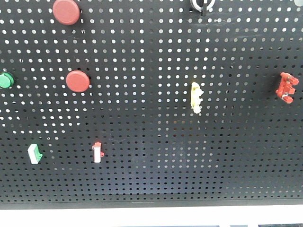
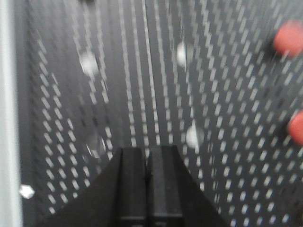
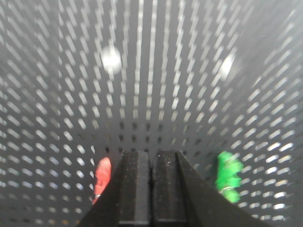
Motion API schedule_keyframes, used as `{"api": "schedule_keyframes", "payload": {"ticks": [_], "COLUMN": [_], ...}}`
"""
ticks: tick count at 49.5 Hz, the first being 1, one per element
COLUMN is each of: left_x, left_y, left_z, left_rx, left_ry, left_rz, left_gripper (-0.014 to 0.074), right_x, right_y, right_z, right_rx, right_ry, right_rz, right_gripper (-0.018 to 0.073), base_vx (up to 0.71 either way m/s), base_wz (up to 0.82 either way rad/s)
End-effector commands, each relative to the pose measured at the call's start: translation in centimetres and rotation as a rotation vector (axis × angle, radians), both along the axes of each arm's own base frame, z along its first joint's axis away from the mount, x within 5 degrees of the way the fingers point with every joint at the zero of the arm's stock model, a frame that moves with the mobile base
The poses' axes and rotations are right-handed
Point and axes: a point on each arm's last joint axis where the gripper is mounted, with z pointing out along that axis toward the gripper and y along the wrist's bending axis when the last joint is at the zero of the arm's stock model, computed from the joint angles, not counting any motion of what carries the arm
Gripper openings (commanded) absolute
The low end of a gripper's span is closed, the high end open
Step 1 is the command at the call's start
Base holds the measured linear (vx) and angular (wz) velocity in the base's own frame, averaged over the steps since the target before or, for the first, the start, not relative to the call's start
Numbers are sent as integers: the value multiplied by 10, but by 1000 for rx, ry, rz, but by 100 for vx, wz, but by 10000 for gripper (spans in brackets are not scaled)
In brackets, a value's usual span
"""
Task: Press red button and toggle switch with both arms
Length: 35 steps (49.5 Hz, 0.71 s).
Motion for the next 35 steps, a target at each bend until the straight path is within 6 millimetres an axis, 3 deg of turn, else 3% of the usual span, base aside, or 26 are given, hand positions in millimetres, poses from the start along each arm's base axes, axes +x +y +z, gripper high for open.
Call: {"api": "schedule_keyframes", "payload": {"ticks": [1,6,18,24,35], "left_x": [7,15,47,74,118], "left_y": [-5,-19,-78,-103,-123], "left_z": [16,23,48,58,64], "left_rx": [-51,-58,110,112,89], "left_ry": [-93,-100,-117,-97,-43], "left_rz": [-64,-167,-398,-449,-449], "left_gripper": [2,2,0,0,0], "right_x": [4,8,9,9,9], "right_y": [0,0,0,0,0], "right_z": [19,18,18,18,18], "right_rx": [-12,-12,-12,-12,-12], "right_ry": [-143,-144,-141,-139,-140], "right_rz": [1,2,2,2,2], "right_gripper": [0,0,0,0,0], "base_vx": [0,0,0,0,0], "base_wz": [0,0,0,0,0]}}
